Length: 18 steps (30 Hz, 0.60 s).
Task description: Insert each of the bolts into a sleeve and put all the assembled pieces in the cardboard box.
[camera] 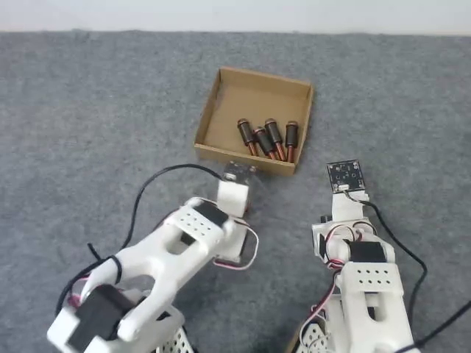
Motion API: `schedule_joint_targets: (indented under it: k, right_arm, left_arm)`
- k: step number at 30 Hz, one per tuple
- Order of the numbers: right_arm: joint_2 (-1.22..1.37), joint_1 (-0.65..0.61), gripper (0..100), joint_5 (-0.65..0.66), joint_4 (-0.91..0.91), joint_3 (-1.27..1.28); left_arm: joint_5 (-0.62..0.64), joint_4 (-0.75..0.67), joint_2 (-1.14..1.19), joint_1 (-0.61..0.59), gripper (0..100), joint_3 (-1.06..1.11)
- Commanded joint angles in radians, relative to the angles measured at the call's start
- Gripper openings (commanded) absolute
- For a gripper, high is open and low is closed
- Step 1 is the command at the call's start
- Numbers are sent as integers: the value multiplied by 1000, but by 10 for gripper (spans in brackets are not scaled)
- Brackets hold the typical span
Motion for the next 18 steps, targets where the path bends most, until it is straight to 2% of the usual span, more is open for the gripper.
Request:
schedule_joint_targets:
  k: [1,13,18]
  right_arm:
    - [-31,8,6,17,-18,-8]
    - [-31,12,6,17,-12,-8]
    - [-31,12,6,17,-12,-8]
  left_arm:
    - [8,-71,2,-114,13,-48]
    - [12,-236,61,-299,13,-117]
    - [12,-120,241,-305,13,-303]
